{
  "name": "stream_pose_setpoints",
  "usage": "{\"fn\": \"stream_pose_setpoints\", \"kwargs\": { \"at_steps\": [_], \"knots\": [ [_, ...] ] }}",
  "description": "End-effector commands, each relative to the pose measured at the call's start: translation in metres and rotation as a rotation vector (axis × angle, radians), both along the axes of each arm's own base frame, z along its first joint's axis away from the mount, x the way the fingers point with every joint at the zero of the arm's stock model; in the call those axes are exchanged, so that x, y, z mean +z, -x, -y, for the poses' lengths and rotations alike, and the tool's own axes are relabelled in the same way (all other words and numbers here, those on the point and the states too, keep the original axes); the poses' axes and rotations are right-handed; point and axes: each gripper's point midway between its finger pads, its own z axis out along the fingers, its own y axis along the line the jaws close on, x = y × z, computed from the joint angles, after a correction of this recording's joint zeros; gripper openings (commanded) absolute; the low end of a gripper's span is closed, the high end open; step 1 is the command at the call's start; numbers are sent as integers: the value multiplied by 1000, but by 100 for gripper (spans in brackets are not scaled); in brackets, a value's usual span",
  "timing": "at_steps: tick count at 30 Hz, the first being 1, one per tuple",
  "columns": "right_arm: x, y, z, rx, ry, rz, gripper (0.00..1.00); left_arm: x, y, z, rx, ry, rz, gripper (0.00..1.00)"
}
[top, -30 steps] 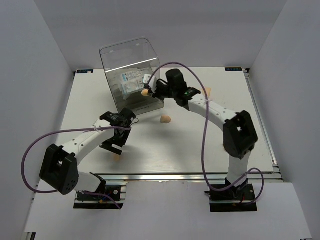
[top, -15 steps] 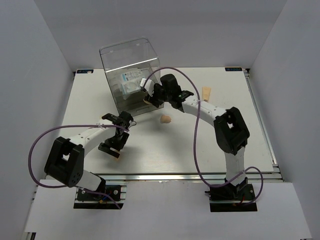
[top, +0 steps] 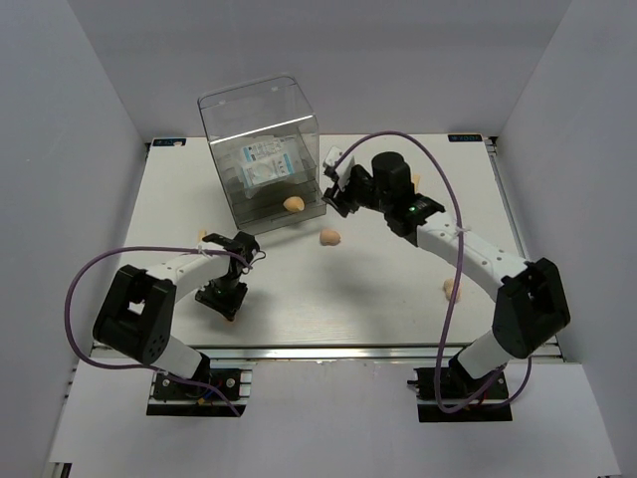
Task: Organize the makeup
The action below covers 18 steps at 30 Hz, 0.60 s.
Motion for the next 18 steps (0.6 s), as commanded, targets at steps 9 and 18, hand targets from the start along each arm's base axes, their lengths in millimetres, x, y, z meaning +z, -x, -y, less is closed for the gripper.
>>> {"fn": "stream_pose_setpoints", "kwargs": {
  "at_steps": [9, 18],
  "knots": [
    [-5, 29, 44, -45, -46, -61, 58, 36, -69, 25, -142, 113, 293, 1],
    [-28, 44, 68, -50, -23, -84, 58, 129, -134, 78, -617, 172, 732, 0]
  ]
}}
